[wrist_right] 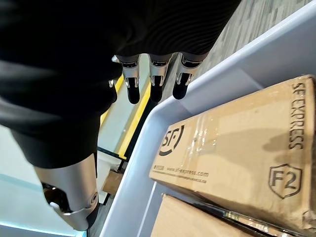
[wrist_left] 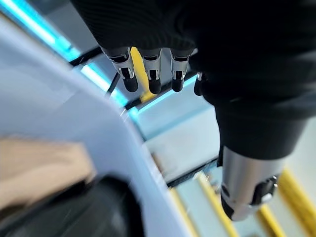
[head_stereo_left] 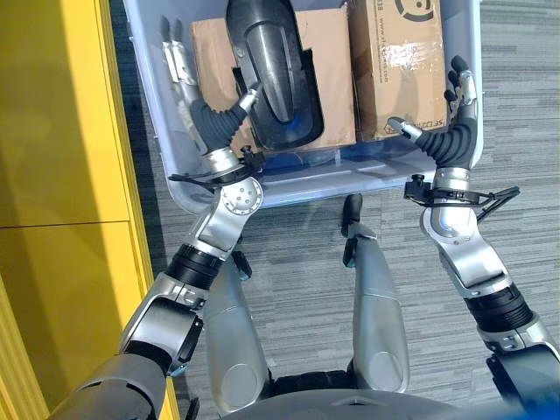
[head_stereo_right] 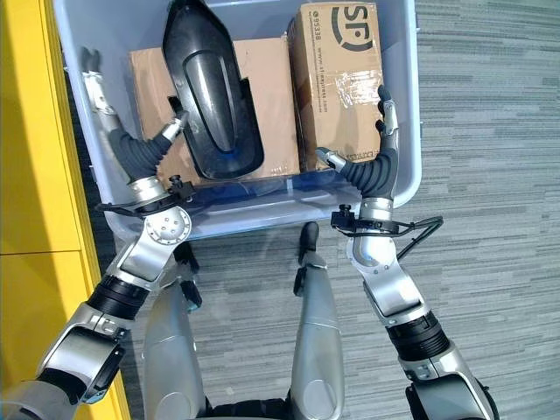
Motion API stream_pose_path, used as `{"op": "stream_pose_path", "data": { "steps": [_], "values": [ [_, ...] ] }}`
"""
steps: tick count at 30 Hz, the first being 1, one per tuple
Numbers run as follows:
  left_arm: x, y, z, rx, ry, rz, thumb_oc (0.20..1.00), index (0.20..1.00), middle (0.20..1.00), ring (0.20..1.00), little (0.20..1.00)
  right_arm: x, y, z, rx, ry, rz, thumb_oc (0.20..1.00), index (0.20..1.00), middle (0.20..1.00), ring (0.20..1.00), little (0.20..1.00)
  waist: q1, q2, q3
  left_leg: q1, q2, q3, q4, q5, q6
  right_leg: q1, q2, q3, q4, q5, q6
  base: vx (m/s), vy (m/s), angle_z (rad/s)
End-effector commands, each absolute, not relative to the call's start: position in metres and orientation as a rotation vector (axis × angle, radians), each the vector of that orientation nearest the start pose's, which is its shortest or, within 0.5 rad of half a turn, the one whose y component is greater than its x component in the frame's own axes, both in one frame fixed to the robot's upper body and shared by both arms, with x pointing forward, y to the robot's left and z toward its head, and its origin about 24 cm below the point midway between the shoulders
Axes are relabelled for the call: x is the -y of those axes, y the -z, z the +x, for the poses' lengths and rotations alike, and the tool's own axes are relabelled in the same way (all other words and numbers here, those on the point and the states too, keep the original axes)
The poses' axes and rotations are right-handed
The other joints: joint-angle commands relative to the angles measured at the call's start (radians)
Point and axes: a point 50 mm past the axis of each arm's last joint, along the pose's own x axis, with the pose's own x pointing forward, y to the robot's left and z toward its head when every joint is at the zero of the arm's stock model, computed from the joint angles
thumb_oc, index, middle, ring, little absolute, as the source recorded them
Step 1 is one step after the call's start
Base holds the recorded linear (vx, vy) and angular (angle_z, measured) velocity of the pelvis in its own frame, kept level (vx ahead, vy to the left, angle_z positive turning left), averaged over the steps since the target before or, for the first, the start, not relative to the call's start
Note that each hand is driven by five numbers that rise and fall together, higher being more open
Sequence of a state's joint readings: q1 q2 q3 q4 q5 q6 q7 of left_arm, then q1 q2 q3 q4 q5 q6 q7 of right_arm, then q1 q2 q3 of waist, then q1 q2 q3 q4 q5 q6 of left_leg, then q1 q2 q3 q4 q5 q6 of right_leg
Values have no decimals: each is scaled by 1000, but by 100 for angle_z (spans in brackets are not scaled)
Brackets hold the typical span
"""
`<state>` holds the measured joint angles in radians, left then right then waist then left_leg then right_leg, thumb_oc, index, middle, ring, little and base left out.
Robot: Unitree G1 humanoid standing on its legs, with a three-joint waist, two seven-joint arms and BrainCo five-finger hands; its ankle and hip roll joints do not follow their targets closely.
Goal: Move parts from the plastic box to the shelf.
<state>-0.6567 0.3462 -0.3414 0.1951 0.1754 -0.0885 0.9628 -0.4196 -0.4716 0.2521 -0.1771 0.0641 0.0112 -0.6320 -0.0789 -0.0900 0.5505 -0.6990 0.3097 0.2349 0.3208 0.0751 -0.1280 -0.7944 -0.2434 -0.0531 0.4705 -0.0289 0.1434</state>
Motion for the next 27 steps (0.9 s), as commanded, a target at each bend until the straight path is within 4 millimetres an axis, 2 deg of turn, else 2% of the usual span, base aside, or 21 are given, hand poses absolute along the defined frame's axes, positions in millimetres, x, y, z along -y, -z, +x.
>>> {"op": "stream_pose_path", "data": {
  "steps": [1, 3, 9, 11, 18, 22, 23, 27],
  "values": [
    [-130, -207, 334, 732, -528, 284, 1000, 1000, 1000, 1000, 1000, 160, -209, 285, 728, 298, -201, 1000, 1000, 1000, 1000, 1000, -16, -3, -30, -26, -51, 15, 52, -67, -1, 26, 98, -115, 13, -29, -26, 49, -13, -2],
    [-125, -194, 341, 616, -534, 271, 1000, 1000, 1000, 1000, 1000, 158, -206, 289, 708, 294, -195, 1000, 1000, 1000, 1000, 1000, -24, -13, -30, -10, -46, 7, 63, -87, -11, 43, 106, -106, 21, -44, -18, 70, -18, -1],
    [-117, -180, 351, 460, -508, 234, 1000, 1000, 1000, 1000, 1000, 158, -204, 294, 675, 277, -179, 1000, 1000, 1000, 1000, 1000, -37, -28, -30, -9, -34, 14, 74, -90, -14, 46, 113, -106, 21, -43, -19, 5, -6, 0],
    [-117, -174, 354, 396, -569, 194, 1000, 1000, 1000, 1000, 1000, 158, -205, 296, 675, 270, -182, 1000, 1000, 1000, 1000, 1000, -43, -34, -30, -13, -29, 16, 81, -90, -15, 44, 117, -105, 20, -40, -20, 0, 0, 0],
    [-131, -171, 353, 424, -871, 225, 1000, 1000, 1000, 1000, 1000, 154, -202, 300, 652, 281, -167, 1000, 1000, 1000, 1000, 1000, -43, -53, -30, -21, -21, 7, 96, -95, -19, 46, 120, -108, 17, -35, -18, 3, -46, -5],
    [-138, -169, 353, 423, -961, 248, 1000, 1000, 1000, 1000, 1000, 153, -199, 302, 639, 288, -155, 1000, 1000, 1000, 1000, 1000, -40, -63, -30, -28, -19, -1, 99, -97, -20, 45, 119, -112, 14, -31, -18, 5, -71, 3],
    [-141, -170, 351, 465, -1030, 261, 1000, 1000, 1000, 1000, 1000, 151, -198, 302, 639, 297, -163, 1000, 1000, 1000, 1000, 1000, -38, -69, -30, -31, -16, -5, 103, -98, -22, 44, 120, -115, 15, -31, -18, 15, -71, 8],
    [-144, -176, 349, 556, -1089, 261, 1000, 1000, 1000, 1000, 1000, 148, -195, 302, 633, 301, -161, 1000, 1000, 1000, 1000, 1000, -37, -76, -30, -34, -15, -10, 102, -99, -21, 44, 122, -116, 16, -30, -18, 5, -34, 2]
  ]
}}
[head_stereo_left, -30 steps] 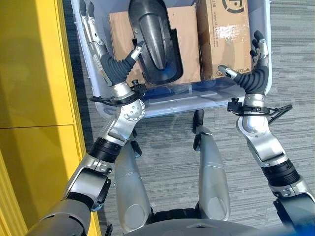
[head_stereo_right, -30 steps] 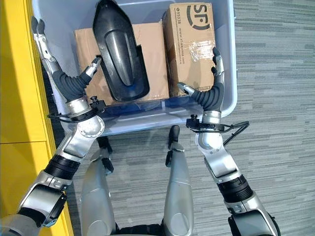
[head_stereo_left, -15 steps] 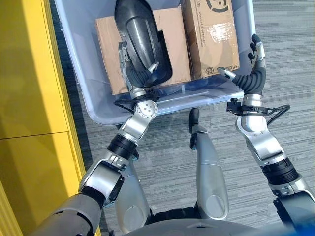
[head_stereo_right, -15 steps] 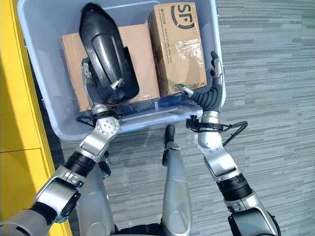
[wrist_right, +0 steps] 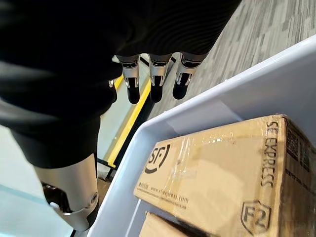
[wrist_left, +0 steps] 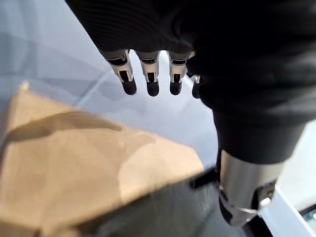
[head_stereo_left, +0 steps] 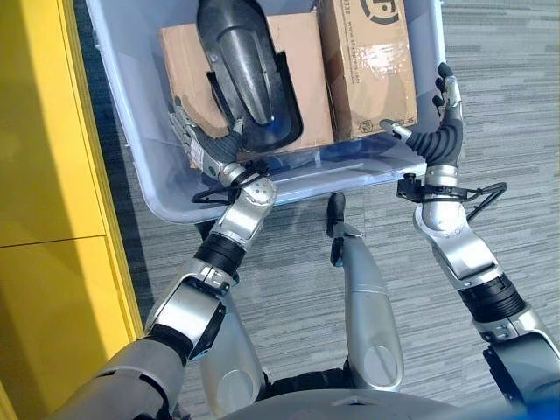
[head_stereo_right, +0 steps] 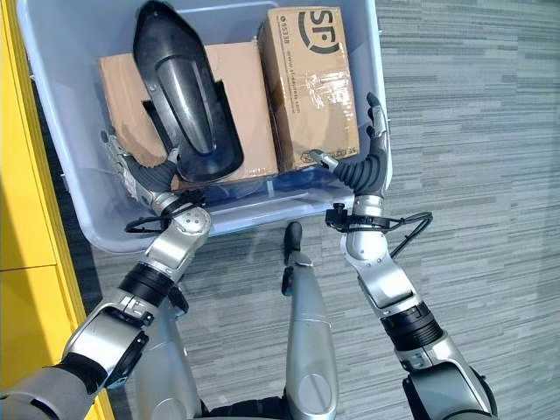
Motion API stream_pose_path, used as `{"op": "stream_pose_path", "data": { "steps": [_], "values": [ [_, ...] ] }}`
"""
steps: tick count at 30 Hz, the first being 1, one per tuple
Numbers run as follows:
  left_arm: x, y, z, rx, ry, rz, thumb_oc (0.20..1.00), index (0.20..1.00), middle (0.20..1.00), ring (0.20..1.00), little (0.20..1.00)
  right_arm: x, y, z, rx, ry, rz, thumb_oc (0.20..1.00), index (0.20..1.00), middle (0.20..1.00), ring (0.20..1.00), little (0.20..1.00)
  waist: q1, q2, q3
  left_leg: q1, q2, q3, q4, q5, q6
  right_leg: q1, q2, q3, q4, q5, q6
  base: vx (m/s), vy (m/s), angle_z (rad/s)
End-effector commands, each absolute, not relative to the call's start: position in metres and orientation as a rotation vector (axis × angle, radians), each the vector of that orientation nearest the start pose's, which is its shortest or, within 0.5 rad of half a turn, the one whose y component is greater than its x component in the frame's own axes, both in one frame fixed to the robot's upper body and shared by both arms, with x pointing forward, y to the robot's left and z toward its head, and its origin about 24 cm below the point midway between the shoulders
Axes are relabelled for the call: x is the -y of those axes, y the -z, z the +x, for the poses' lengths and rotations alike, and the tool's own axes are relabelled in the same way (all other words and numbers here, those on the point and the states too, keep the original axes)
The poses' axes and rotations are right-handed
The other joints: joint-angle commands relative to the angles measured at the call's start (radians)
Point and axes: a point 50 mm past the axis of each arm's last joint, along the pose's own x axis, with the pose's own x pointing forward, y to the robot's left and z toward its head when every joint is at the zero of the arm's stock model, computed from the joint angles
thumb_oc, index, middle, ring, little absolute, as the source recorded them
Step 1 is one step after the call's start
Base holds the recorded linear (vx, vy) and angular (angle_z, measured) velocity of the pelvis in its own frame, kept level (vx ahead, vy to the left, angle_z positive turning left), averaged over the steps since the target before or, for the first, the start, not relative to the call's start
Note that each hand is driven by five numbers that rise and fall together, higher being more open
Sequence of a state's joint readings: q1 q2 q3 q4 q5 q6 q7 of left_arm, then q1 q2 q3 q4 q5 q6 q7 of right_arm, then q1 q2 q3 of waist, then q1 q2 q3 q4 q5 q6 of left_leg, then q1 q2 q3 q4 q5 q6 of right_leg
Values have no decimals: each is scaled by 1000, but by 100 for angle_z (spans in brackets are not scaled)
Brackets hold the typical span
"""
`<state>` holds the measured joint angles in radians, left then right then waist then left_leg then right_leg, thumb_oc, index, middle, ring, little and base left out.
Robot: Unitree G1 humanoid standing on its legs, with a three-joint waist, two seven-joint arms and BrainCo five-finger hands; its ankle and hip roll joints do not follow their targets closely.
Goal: Move parts from the plastic box to the shelf.
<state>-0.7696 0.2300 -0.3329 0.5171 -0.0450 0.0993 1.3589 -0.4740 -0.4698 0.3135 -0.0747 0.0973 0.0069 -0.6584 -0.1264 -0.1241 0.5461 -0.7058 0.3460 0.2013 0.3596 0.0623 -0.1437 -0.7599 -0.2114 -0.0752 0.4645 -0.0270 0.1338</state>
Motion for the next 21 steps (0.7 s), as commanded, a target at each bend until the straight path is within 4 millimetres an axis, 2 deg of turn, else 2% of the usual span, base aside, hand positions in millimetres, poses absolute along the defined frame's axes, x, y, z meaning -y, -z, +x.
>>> {"op": "stream_pose_path", "data": {
  "steps": [1, 5, 12, 18, 21],
  "values": [
    [-145, -178, 350, 561, -1084, 264, 1000, 1000, 1000, 1000, 1000, 148, -195, 303, 630, 302, -160, 1000, 1000, 1000, 1000, 1000, 11, -43, -26, -27, -52, 24, 62, -86, -5, 10, 91, -95, 21, -32, -9, 3, -35, 3],
    [-143, -179, 355, 538, -1014, 293, 1000, 1000, 1000, 1000, 1000, 146, -193, 303, 625, 311, -156, 1000, 1000, 1000, 1000, 1000, 12, -45, -26, -30, -53, 21, 61, -86, -5, 7, 90, -99, 20, -27, -8, -2, -28, 3],
    [-129, -171, 366, 416, -813, 348, 1000, 1000, 1000, 1000, 1000, 146, -194, 305, 615, 298, -160, 1000, 1000, 1000, 1000, 1000, 0, -52, -26, -43, -43, 28, 75, -90, -6, -4, 92, -100, 22, -23, -6, 0, 0, 0],
    [-121, -162, 370, 320, -744, 305, 1000, 1000, 1000, 1000, 1000, 148, -195, 306, 616, 291, -165, 1000, 1000, 1000, 1000, 1000, -9, -60, -26, -49, -36, 34, 83, -93, -6, -10, 100, -99, 21, -19, -5, 0, 0, 0],
    [-119, -155, 372, 227, -736, 216, 1000, 1000, 1000, 1000, 1000, 149, -197, 307, 615, 290, -162, 1000, 1000, 1000, 1000, 1000, -14, -67, -26, -54, -31, 35, 91, -94, -8, -12, 104, -99, 19, -17, -5, 0, 0, 0]
  ]
}}
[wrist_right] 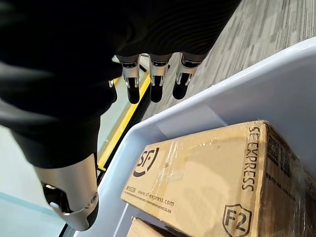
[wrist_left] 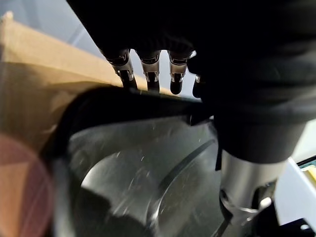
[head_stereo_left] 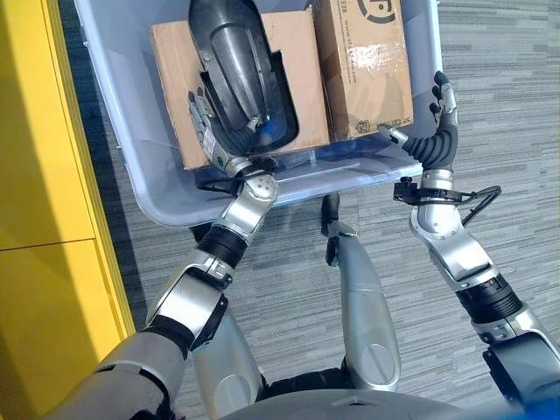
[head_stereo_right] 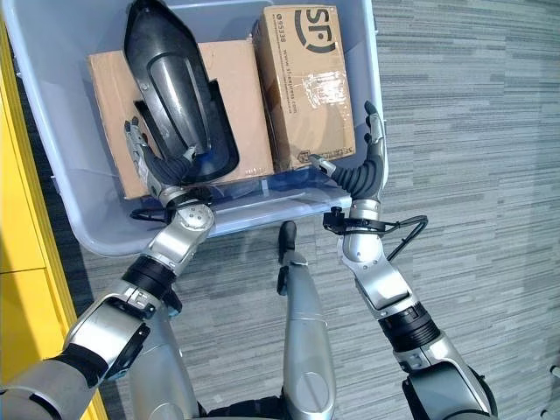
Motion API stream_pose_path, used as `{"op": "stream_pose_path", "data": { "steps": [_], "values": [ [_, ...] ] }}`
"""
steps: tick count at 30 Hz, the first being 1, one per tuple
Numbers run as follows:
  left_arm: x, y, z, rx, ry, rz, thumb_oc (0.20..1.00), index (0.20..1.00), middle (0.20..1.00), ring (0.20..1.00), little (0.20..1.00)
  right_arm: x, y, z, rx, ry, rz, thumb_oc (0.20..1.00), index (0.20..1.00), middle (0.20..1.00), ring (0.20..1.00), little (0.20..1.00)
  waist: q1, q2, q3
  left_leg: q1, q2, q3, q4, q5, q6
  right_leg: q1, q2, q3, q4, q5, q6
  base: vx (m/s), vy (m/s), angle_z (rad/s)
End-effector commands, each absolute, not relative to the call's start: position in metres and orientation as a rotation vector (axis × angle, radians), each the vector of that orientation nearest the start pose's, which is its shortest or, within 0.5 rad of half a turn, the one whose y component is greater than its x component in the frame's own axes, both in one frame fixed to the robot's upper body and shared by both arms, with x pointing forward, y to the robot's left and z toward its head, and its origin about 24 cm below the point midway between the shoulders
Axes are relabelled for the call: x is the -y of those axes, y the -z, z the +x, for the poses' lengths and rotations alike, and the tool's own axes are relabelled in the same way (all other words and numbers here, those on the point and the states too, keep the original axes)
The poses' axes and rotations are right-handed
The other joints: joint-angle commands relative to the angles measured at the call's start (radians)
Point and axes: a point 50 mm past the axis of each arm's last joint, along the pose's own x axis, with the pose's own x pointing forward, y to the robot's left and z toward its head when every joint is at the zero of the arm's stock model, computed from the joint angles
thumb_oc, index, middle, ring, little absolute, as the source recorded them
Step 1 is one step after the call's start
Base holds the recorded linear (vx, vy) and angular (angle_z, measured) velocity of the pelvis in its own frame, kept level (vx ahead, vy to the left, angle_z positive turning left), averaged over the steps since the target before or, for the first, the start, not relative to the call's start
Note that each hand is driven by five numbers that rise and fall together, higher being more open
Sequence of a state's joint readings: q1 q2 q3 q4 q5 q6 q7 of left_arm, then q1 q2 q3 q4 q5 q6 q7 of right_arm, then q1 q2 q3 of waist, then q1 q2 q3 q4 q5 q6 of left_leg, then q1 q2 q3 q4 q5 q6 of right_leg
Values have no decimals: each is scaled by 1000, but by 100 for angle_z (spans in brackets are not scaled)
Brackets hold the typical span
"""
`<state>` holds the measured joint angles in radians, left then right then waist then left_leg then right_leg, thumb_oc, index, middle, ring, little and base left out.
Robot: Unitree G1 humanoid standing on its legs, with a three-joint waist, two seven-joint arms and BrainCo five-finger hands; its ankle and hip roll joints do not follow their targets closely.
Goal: Move parts from the plastic box to the shelf.
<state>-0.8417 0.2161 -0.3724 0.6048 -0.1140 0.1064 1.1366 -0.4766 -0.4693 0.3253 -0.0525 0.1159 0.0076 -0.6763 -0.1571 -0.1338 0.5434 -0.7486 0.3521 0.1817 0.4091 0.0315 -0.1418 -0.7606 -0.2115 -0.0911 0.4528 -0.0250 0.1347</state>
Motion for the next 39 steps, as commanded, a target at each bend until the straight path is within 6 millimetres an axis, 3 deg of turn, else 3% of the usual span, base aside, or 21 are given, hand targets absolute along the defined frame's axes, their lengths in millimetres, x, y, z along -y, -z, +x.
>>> {"op": "stream_pose_path", "data": {
  "steps": [1, 6, 12, 26, 32, 33, 34, 35, 39],
  "values": [
    [-118, -150, 371, 185, -762, 160, 1000, 1000, 1000, 1000, 1000, 149, -197, 308, 614, 293, -164, 1000, 1000, 1000, 1000, 1000, 16, -61, -23, -19, -35, 52, 49, -65, -11, -16, 104, -84, 31, -17, -5, 23, -40, -4],
    [-120, -147, 373, 112, -802, 97, 1000, 1000, 1000, 1000, 1000, 149, -197, 310, 606, 304, -150, 1000, 1000, 1000, 1000, 1000, 15, -77, -23, -38, -31, 42, 63, -69, -12, -25, 109, -90, 29, -11, -2, 14, -41, -2],
    [-119, -154, 382, 86, -732, 215, 1000, 1000, 1000, 1000, 1000, 154, -201, 311, 598, 315, -128, 1000, 1000, 1000, 1000, 1000, 2, -99, -23, -65, -23, 34, 82, -74, -12, -45, 119, -96, 26, 5, -4, 39, -62, 0],
    [-127, -128, 387, -182, -660, 340, 1000, 1000, 1000, 1000, 1000, 159, -208, 314, 595, 307, -135, 1000, 1000, 1000, 1000, 1000, -11, -100, -23, -121, -21, 26, 122, -82, -13, -102, 117, -97, 46, 12, -8, 2, 1, 0],
    [-130, -125, 387, -193, -658, 339, 1000, 1000, 1000, 1000, 1000, 160, -210, 314, 598, 308, -139, 1000, 1000, 1000, 1000, 1000, -11, -96, -23, -129, -22, 26, 124, -82, -12, -113, 114, -97, 50, 12, -8, 0, 0, 0],
    [-129, -124, 388, -190, -628, 327, 376, 376, 376, 376, 376, 159, -210, 313, 600, 309, -140, 1000, 1000, 1000, 1000, 1000, -11, -95, -23, -134, -22, 26, 126, -82, -11, -118, 113, -97, 51, 13, -9, 0, 0, 0],
    [-128, -124, 387, -193, -627, 323, 250, 250, 250, 250, 250, 159, -210, 313, 600, 309, -142, 1000, 1000, 1000, 1000, 1000, -11, -94, -23, -135, -22, 26, 126, -82, -12, -119, 112, -97, 52, 13, -8, 0, 0, 0],
    [-128, -123, 387, -205, -623, 316, 200, 200, 200, 200, 200, 159, -210, 313, 599, 309, -143, 1000, 1000, 1000, 1000, 1000, -12, -93, -23, -135, -23, 26, 126, -82, -11, -119, 113, -95, 51, 13, -8, 0, 0, 0],
    [-127, -119, 386, -248, -627, 274, 200, 200, 200, 200, 200, 161, -212, 313, 605, 316, -143, 1000, 1000, 1000, 1000, 1000, -14, -92, -23, -140, -25, 25, 127, -82, -12, -125, 112, -94, 48, 16, -8, 0, 0, 0]
  ]
}}
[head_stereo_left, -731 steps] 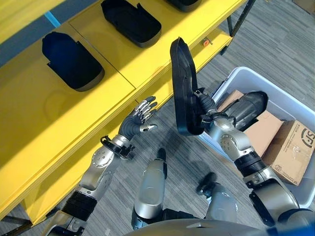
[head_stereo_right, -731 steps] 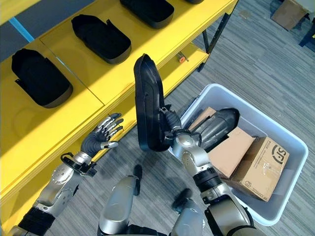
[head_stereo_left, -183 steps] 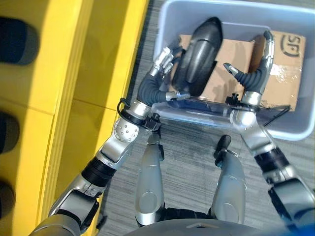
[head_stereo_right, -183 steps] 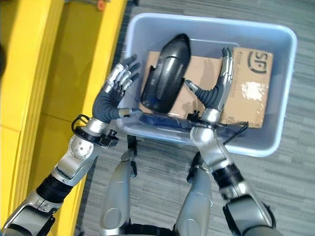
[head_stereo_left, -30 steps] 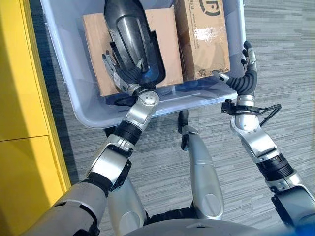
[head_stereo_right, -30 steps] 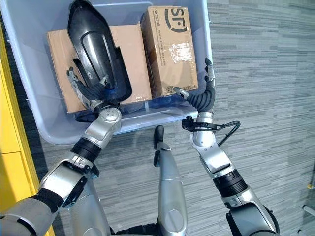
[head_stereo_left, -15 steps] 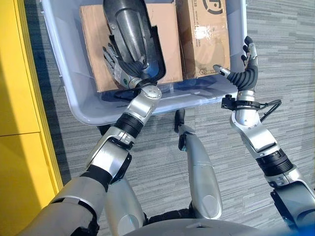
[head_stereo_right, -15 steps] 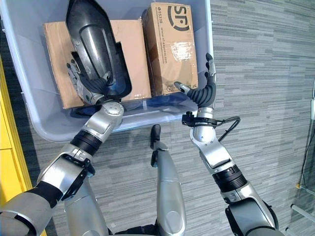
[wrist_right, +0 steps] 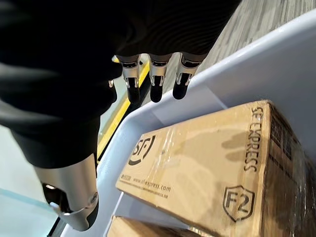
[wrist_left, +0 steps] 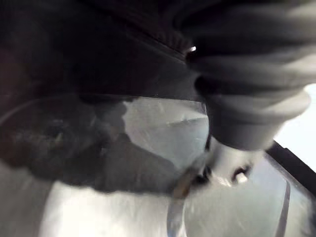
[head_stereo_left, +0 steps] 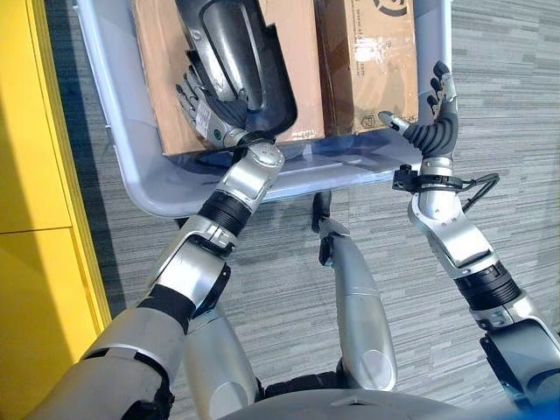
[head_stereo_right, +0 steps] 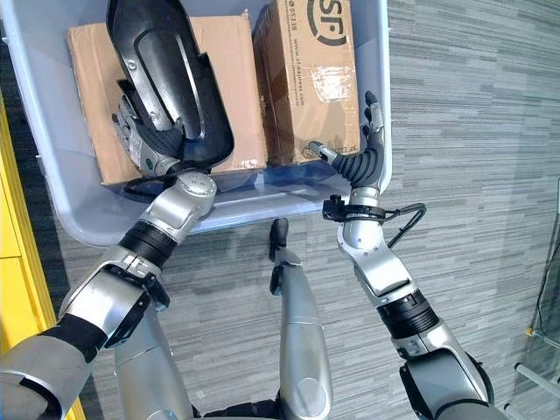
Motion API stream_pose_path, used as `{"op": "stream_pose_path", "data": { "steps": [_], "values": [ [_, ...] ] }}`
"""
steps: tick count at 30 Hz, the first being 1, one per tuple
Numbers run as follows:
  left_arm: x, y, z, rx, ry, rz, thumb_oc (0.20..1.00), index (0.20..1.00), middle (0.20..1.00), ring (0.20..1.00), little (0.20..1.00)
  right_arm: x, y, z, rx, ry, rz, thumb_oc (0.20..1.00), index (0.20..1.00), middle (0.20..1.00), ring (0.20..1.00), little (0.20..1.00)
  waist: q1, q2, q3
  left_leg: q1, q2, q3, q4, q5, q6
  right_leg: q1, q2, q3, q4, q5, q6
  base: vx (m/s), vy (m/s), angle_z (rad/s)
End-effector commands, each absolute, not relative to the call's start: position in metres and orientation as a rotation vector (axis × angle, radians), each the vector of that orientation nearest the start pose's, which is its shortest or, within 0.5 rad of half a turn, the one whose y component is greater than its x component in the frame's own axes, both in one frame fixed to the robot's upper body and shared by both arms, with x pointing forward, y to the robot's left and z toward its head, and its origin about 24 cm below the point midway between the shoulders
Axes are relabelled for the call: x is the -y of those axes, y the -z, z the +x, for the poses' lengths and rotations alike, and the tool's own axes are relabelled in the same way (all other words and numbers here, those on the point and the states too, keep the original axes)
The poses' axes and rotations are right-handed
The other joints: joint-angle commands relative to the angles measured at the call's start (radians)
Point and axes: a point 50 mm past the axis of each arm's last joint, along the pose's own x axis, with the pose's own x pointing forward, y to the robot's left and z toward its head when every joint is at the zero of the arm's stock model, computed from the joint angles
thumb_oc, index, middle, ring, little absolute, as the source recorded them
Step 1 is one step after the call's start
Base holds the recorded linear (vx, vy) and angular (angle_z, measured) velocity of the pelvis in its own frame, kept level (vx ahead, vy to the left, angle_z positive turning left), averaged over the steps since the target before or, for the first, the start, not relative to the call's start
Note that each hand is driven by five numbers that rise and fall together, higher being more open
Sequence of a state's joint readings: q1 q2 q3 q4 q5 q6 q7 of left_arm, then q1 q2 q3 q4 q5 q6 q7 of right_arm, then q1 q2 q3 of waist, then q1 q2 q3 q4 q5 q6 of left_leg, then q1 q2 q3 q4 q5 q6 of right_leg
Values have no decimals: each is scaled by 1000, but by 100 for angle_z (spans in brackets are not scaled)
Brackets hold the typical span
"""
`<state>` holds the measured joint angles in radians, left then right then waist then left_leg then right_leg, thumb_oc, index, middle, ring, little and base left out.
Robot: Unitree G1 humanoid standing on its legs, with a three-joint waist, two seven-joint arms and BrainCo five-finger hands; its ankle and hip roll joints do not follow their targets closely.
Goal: Move parts from the plastic box to the shelf.
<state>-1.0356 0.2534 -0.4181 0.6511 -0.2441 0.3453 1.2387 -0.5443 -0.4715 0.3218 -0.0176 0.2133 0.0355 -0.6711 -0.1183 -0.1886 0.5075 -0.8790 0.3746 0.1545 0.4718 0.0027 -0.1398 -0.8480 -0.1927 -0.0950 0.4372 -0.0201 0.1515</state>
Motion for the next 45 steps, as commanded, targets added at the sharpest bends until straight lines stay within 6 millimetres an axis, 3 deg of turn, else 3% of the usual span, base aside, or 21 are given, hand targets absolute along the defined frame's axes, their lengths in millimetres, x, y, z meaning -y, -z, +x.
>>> {"op": "stream_pose_path", "data": {
  "steps": [1, 10, 14, 20, 23, 26, 28, 33, 36, 45],
  "values": [
    [-128, -116, 386, -273, -633, 265, 200, 200, 200, 200, 200, 161, -212, 313, 606, 325, -142, 1000, 1000, 1000, 1000, 1000, -53, -38, 12, -14, -48, 50, 68, -54, -14, -41, 93, -90, 65, 12, -25, 0, 0, 0],
    [-131, -100, 382, -371, -663, 154, 200, 200, 200, 200, 200, 163, -214, 312, 614, 352, -138, 1000, 1000, 1000, 1000, 1000, -55, -46, 12, -30, -46, 43, 70, -53, -18, -53, 96, -93, 59, 18, -23, 3, -15, 0],
    [-134, -99, 380, -338, -704, 182, 200, 200, 200, 200, 200, 163, -213, 311, 608, 354, -132, 1000, 1000, 1000, 1000, 1000, -55, -47, 12, -33, -47, 41, 69, -52, -17, -58, 98, -92, 62, 17, -26, 1, -12, 0],
    [-142, -126, 381, -57, -790, 285, 200, 200, 200, 200, 200, 163, -209, 307, 625, 341, -124, 1000, 1000, 1000, 1000, 1000, -48, -31, 12, 2, -49, 52, 43, -43, -11, -34, 99, -87, 73, -1, -34, -5, 7, 0],
    [-146, -149, 378, 159, -831, 324, 200, 200, 200, 200, 200, 163, -205, 304, 637, 346, -137, 1000, 1000, 1000, 1000, 1000, -29, -2, 12, 74, -57, 64, -5, -33, -5, 22, 89, -86, 66, -16, -36, -33, 60, 0],
    [-152, -160, 375, 263, -845, 332, 200, 200, 200, 200, 200, 164, -204, 302, 647, 344, -152, 1000, 1000, 1000, 1000, 1000, -18, 17, 12, 128, -61, 75, -33, -28, -4, 64, 80, -86, 58, -27, -37, -46, 87, 1],
    [-165, -174, 367, 387, -852, 332, 200, 200, 200, 200, 200, 169, -200, 298, 641, 349, -181, 1000, 1000, 1000, 1000, 1000, 2, 51, 12, 229, -72, 95, -79, -23, -3, 148, 61, -88, 42, -48, -37, -48, 162, -1],
    [-183, -180, 350, 500, -874, 273, 200, 200, 200, 200, 200, 175, -196, 293, 650, 356, -216, 1000, 1000, 1000, 1000, 1000, 27, 94, 12, 343, -87, 112, -124, -18, 0, 242, 41, -87, 33, -77, -36, -15, 149, 0],
    [-197, -195, 339, 603, -915, 226, 200, 200, 200, 200, 200, 173, -198, 293, 666, 340, -276, 1000, 1000, 1000, 1000, 1000, 40, 135, 12, 401, -94, 130, -138, 9, 11, 290, 29, -82, 51, -91, -57, -52, 175, -1],
    [-197, -219, 328, 697, -845, 192, 200, 200, 200, 200, 200, 166, -195, 290, 660, 306, -302, 1000, 1000, 1000, 1000, 1000, 53, 160, 12, 475, -98, 121, -150, 5, 11, 371, 31, -81, 51, -117, -67, 11, 46, -4]
  ]
}}
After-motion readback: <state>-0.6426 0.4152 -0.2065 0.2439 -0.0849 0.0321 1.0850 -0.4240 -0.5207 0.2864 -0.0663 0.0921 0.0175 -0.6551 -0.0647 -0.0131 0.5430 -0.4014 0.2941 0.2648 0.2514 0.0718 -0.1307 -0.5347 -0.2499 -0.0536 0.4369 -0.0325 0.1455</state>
